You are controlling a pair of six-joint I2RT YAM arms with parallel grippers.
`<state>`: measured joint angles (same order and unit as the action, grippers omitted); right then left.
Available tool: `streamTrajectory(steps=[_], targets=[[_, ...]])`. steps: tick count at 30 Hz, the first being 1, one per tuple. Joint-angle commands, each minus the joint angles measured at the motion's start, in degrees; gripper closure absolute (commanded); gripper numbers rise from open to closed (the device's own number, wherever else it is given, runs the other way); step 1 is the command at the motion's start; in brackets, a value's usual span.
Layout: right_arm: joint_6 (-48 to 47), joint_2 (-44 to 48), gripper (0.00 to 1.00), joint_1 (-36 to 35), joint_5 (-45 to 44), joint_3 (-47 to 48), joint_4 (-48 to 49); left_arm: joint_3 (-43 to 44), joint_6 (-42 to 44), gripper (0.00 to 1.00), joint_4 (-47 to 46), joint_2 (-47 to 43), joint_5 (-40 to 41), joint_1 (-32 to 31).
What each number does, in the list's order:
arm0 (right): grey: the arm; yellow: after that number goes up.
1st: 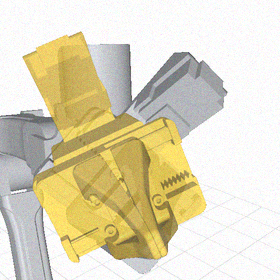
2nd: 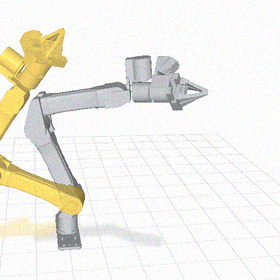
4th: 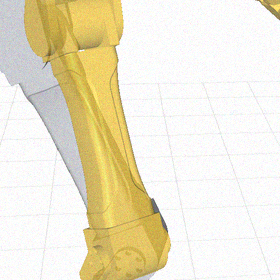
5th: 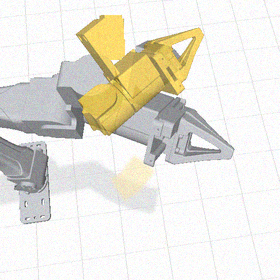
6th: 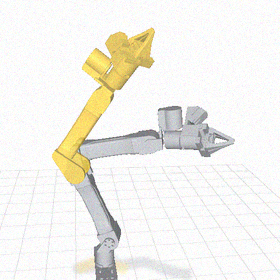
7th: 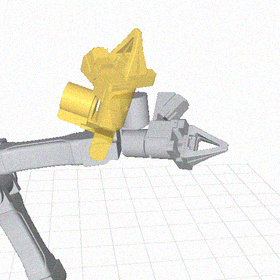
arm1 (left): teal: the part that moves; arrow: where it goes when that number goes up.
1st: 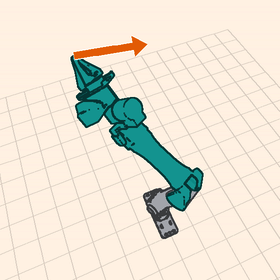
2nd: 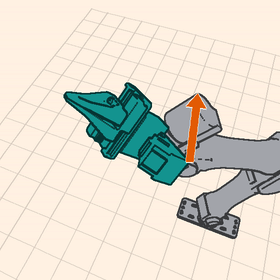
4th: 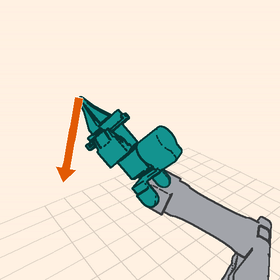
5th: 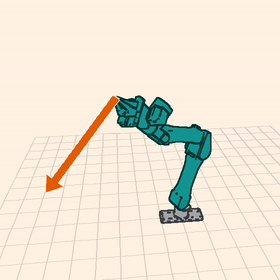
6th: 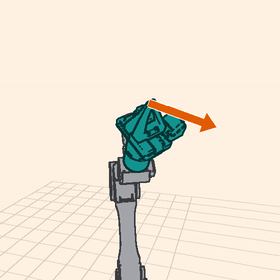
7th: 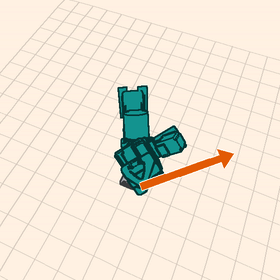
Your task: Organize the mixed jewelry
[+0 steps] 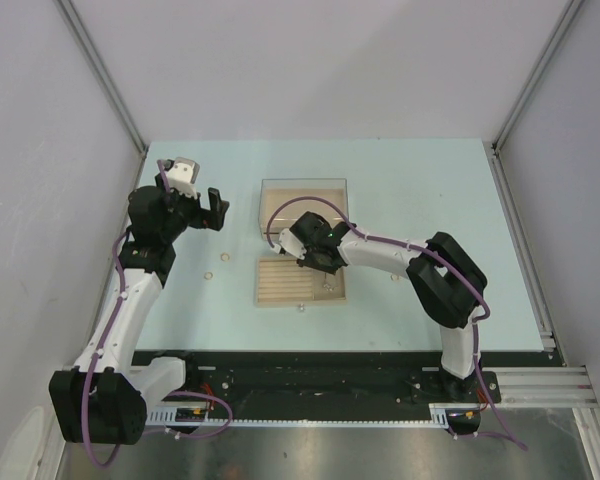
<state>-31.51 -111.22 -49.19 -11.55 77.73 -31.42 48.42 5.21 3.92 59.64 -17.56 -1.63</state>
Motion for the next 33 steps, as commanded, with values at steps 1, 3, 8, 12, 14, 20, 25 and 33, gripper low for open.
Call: streamTrajectory(steps=[1,3,8,12,14,20,25,33], targets=[[0.92,0.56,0.67,0.23,0.3,2.07,-0.4,-0.26,1.47,0.0,-1.73,-1.01,-0.02,0.05],[1.1,1.0,0.67,0.23,0.3,2.07,-0.75,-0.26,1.29,0.0,-1.81,-0.93,-0.02,0.05],[2.41,4.42,0.67,0.15,1.35,1.98,-2.41,-0.17,1.38,0.0,-1.73,-1.01,-0.19,0.05],[3.47,7.94,0.66,0.06,2.41,2.07,-3.73,-0.17,1.29,0.0,-1.64,-0.93,-0.1,0.05],[4.17,10.39,0.65,0.06,3.2,2.07,-4.44,-0.17,1.29,0.0,-1.64,-1.01,-0.37,0.05],[5.75,15.33,0.63,2.25,5.57,1.98,-7.6,-0.08,1.29,0.0,-1.55,-0.93,-0.72,0.05],[6.98,19.72,0.63,9.18,8.73,0.93,-9.45,0.0,1.29,0.0,-1.37,-1.01,-1.51,0.05],[11.11,23.42,0.64,19.56,9.8,-1.97,-10.06,0.09,1.12,0.0,-1.29,-0.75,-2.74,0.05]])
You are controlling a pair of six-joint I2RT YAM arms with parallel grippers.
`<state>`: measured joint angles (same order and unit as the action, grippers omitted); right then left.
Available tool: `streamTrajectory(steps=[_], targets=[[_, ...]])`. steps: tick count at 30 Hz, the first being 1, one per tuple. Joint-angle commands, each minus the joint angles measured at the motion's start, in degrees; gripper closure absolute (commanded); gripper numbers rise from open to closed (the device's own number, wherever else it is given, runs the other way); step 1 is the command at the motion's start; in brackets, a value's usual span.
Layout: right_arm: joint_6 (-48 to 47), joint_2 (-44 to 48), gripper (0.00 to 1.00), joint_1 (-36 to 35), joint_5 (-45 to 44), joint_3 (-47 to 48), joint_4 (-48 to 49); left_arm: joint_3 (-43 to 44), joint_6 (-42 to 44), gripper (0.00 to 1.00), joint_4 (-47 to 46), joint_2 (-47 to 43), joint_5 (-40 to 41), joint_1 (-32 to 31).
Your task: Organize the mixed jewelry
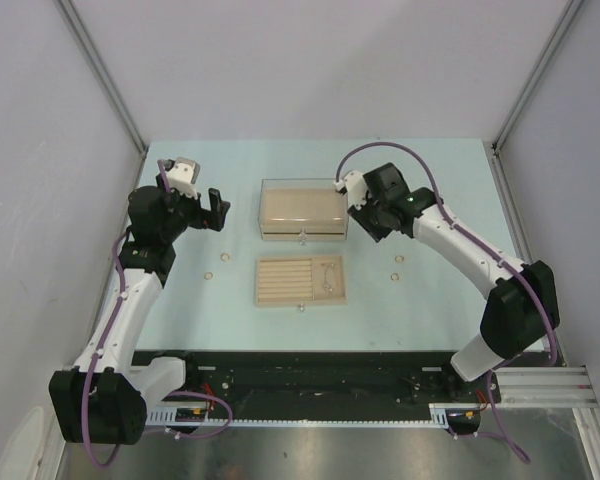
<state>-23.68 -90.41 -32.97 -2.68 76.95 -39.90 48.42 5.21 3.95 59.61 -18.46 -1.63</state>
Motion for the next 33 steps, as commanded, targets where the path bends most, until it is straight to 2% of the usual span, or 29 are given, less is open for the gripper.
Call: streamTrajectory(steps=[1,8,18,33], targets=[[4.34,2.7,0.64,4.14,0.66,-2.06,-1.15,0.09,1.03,0.0,-1.31,-0.55,-1.93,0.05],[8.38,1.82,0.64,11.69,0.66,-6.01,0.78,0.0,0.94,0.0,-1.22,-0.81,-1.93,0.05],[10.94,-2.84,0.6,17.58,1.62,-9.53,3.51,0.0,0.85,0.0,-1.13,-0.55,-2.2,0.05],[13.84,-9.17,0.64,20.93,6.28,-10.33,5.18,-0.17,1.03,0.0,-1.31,-0.2,-2.02,0.05]])
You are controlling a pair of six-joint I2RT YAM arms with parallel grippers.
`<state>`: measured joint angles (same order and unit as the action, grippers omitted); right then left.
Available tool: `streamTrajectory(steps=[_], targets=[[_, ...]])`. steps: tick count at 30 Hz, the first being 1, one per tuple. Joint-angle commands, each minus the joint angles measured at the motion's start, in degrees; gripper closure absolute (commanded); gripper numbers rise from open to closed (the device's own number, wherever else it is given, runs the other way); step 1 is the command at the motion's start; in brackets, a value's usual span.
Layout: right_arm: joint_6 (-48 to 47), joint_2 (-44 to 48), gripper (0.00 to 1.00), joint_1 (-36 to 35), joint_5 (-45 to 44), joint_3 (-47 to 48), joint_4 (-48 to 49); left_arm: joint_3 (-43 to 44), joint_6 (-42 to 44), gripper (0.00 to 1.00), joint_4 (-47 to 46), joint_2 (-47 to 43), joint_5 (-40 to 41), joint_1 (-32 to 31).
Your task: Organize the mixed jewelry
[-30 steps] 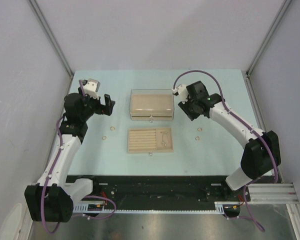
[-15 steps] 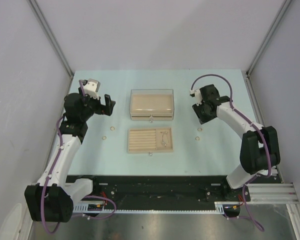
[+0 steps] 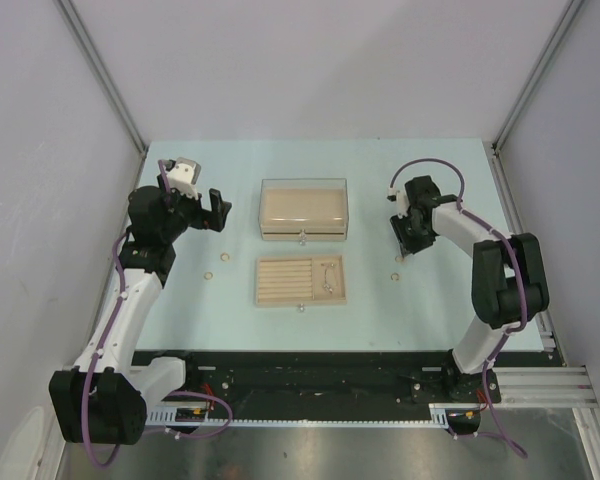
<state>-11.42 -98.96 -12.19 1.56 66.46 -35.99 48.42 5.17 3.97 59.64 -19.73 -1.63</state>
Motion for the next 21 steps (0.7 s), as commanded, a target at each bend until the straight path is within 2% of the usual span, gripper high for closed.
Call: streamTrajectory(steps=[1,21], targets=[[1.66,-0.88,0.64,0.23,2.13,0.17,1.27,-0.17,0.9,0.0,-1.33,-0.22,-0.84,0.05],[1.49,-3.52,0.66,0.5,2.39,0.17,2.5,-0.17,1.07,0.0,-1.16,-0.22,-0.93,0.05]])
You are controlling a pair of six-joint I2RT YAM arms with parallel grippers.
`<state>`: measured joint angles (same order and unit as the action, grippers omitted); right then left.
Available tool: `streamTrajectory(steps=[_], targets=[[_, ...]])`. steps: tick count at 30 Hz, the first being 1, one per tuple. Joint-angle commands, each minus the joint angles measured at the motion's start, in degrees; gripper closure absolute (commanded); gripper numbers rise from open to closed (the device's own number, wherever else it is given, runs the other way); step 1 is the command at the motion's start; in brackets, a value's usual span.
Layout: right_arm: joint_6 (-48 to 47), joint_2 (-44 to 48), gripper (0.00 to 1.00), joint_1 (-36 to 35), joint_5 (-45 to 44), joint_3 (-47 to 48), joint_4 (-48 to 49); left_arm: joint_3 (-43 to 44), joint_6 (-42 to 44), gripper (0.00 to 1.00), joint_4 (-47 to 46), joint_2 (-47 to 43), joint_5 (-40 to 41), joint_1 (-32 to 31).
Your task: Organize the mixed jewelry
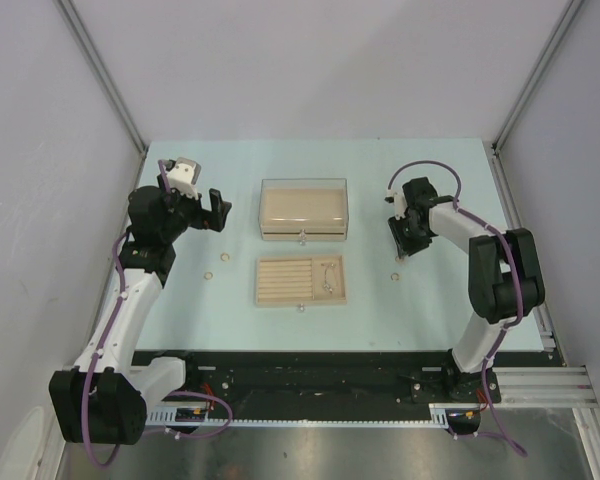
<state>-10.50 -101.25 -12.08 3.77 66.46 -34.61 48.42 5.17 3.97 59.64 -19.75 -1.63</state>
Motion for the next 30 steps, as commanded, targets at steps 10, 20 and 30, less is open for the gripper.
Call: streamTrajectory(steps=[10,20,30], targets=[[0.31,-1.93,0.68,0.47,-0.08,0.25,1.65,-0.17,1.07,0.0,-1.33,-0.05,-0.9,0.05],[0.04,-2.63,0.68,0.65,-0.34,0.43,2.09,-0.17,1.07,0.0,-1.24,-0.13,-0.91,0.05],[-0.04,-3.42,0.7,0.65,-0.43,0.6,1.83,-0.08,1.07,0.0,-1.33,-0.31,-0.82,0.05]])
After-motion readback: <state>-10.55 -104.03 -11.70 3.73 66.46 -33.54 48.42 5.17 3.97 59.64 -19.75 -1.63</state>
